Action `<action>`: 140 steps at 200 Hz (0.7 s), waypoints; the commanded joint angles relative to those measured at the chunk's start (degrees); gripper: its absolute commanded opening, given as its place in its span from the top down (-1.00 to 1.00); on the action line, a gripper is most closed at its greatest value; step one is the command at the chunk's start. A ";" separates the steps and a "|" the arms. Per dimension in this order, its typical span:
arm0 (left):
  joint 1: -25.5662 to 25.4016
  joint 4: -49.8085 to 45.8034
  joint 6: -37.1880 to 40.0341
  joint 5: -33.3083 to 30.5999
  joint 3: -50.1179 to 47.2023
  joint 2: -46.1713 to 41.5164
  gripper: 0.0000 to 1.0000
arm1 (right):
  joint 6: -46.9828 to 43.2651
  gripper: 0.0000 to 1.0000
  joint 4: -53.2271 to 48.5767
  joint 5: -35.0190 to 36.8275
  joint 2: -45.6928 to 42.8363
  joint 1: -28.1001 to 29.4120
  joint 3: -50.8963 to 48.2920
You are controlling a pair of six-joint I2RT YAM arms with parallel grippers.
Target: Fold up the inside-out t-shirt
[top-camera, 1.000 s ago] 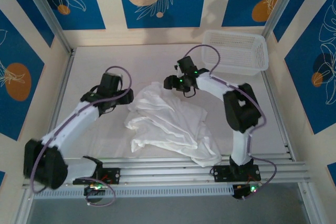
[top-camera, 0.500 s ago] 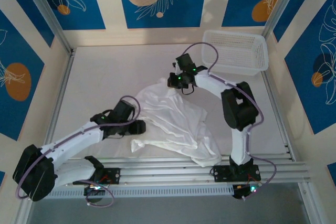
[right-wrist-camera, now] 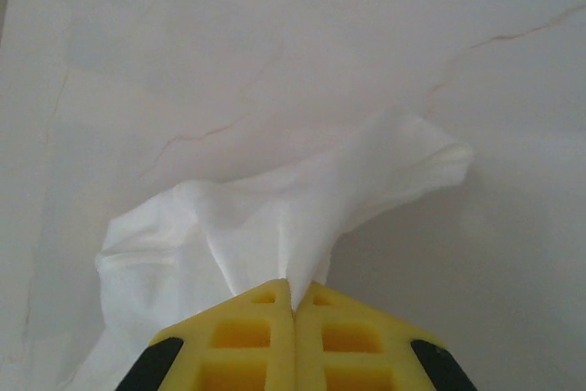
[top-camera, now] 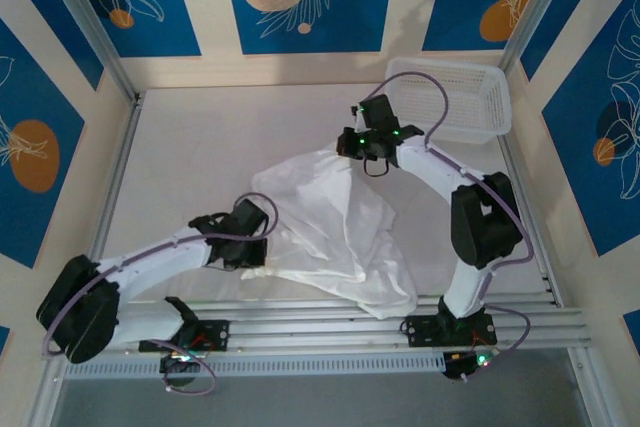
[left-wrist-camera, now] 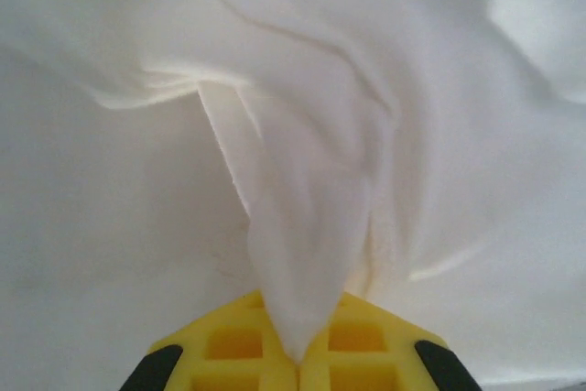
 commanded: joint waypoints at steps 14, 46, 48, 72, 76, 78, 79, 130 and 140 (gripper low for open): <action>9.28 -10.19 11.39 -17.46 21.44 -8.36 1.00 | 2.94 1.00 6.56 5.37 -22.11 -6.49 -5.34; 12.70 -4.83 20.62 -17.67 39.34 -10.47 1.00 | 0.85 1.00 13.70 9.46 -40.74 -7.79 -10.24; 12.70 -4.54 21.09 -17.39 40.41 -10.36 1.00 | 0.73 1.00 14.20 9.52 -41.86 -7.74 -10.40; 12.70 -1.41 24.98 -13.15 51.22 -9.89 1.00 | -1.75 1.00 21.37 8.44 -52.18 -6.83 -12.16; 12.70 -0.89 25.43 -12.33 52.57 -9.95 1.00 | -2.25 1.00 22.69 8.11 -53.54 -6.69 -12.52; 12.70 -0.63 25.78 -11.95 53.21 -9.97 1.00 | -2.53 1.00 23.33 7.89 -54.18 -6.59 -12.68; 12.70 -0.49 25.91 -11.81 53.53 -10.02 1.00 | -2.64 1.00 23.61 7.78 -54.59 -6.57 -12.77; 12.70 9.72 32.85 -1.03 57.52 -16.02 1.00 | -7.28 1.00 32.09 1.75 -63.63 -6.02 -11.71; 12.70 11.56 33.71 -0.17 57.21 -17.38 1.00 | -7.54 1.00 33.99 1.26 -63.58 -5.98 -11.07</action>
